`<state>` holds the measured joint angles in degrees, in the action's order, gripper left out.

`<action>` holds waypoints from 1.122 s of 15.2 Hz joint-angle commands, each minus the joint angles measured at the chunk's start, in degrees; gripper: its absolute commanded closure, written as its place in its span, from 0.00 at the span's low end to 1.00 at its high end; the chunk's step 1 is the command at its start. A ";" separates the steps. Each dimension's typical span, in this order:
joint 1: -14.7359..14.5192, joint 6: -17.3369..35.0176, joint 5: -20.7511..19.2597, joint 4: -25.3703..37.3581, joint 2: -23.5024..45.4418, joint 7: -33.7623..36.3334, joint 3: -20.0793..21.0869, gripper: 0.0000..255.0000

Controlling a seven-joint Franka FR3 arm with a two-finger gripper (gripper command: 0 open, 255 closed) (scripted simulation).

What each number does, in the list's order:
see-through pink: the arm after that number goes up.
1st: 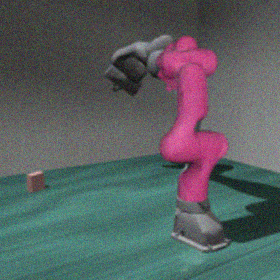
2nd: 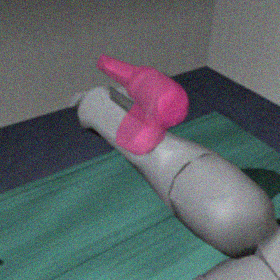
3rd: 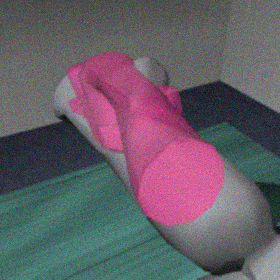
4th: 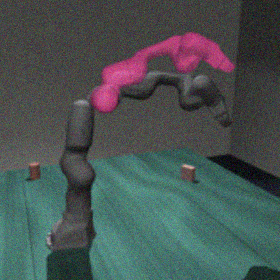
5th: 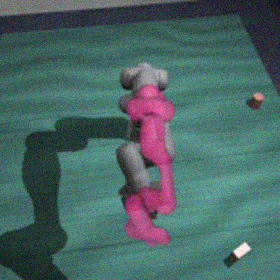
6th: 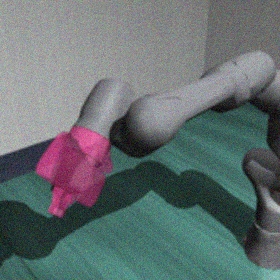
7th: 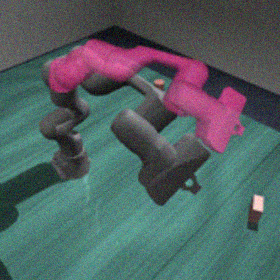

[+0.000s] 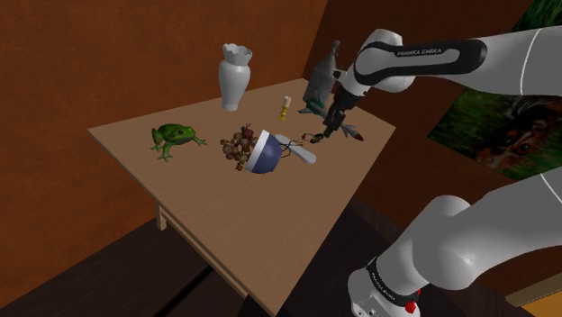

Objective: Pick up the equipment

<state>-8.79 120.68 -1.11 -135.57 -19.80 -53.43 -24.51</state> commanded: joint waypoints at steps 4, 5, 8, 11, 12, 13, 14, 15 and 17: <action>-2.82 3.93 6.14 6.49 13.10 -18.52 -6.02 0.00; -3.15 4.38 7.90 8.03 15.88 -22.18 -6.75 0.00; -2.99 5.00 13.55 13.22 24.42 -32.97 -7.59 0.00; -1.17 4.72 18.56 19.19 32.73 -42.59 -6.43 0.00; -0.35 4.50 19.92 21.32 35.38 -45.43 -5.75 0.00; 0.56 4.24 21.09 23.52 37.96 -48.07 -4.95 0.00; 1.48 3.94 22.08 25.78 40.49 -50.54 -4.09 0.00; 2.23 3.67 22.77 27.68 42.51 -52.43 -3.38 0.00; 2.53 4.80 23.40 27.32 43.40 -52.94 -2.96 0.00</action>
<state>-6.48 124.96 21.70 -108.68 22.51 -105.63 -27.92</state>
